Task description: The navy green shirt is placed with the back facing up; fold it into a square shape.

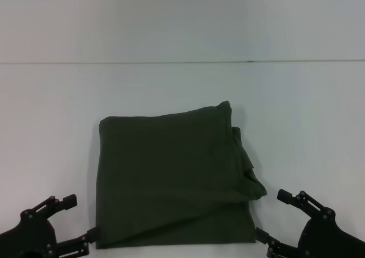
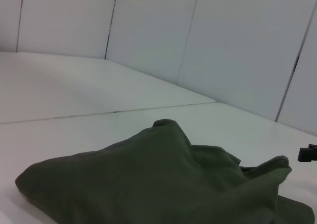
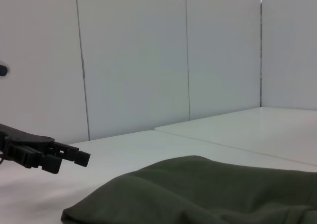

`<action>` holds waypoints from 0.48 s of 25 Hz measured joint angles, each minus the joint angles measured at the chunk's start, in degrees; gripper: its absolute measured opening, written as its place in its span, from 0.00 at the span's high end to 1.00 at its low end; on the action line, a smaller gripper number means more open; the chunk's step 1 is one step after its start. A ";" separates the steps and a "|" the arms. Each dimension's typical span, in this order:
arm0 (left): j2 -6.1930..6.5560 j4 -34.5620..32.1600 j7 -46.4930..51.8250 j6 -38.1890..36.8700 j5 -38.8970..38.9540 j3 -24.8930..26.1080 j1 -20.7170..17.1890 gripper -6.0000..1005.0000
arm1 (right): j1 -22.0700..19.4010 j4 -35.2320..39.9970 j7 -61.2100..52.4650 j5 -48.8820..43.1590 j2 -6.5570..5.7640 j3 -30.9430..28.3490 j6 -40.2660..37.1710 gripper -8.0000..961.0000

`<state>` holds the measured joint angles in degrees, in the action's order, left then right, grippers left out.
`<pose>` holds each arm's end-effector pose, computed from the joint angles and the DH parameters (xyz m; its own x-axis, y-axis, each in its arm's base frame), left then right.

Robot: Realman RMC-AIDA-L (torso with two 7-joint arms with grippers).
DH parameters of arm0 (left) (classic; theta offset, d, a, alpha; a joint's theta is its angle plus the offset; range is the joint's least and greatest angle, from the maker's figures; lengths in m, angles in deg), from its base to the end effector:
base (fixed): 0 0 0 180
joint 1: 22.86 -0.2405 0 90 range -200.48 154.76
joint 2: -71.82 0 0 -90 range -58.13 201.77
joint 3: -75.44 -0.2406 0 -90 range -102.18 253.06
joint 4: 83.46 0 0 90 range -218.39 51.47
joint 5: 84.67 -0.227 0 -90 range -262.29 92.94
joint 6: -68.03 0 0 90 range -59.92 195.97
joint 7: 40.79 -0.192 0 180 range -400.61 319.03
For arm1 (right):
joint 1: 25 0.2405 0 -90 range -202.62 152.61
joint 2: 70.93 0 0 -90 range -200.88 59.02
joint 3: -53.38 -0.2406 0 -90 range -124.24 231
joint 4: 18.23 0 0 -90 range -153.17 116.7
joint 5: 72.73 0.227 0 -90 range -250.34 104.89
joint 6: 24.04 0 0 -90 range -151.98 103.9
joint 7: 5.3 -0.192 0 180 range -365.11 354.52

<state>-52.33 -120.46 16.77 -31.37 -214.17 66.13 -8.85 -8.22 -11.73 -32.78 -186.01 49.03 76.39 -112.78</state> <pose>-0.3398 0.2370 -0.0250 0.7118 0.3407 0.6143 0.6095 -0.7343 -0.2990 0.3013 0.2403 -0.0976 0.7583 -0.0917 -0.6455 -0.4322 -0.8120 -0.3923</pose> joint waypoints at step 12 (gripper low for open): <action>0.05 0.08 -0.01 -0.09 0.13 0.00 0.49 0.05 | -0.22 0.00 0.07 0.00 0.00 -0.16 -0.32 0.02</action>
<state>-52.28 -120.37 16.76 -31.46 -214.04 66.13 -8.35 -8.44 -11.73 -32.71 -186.01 49.03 76.23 -113.10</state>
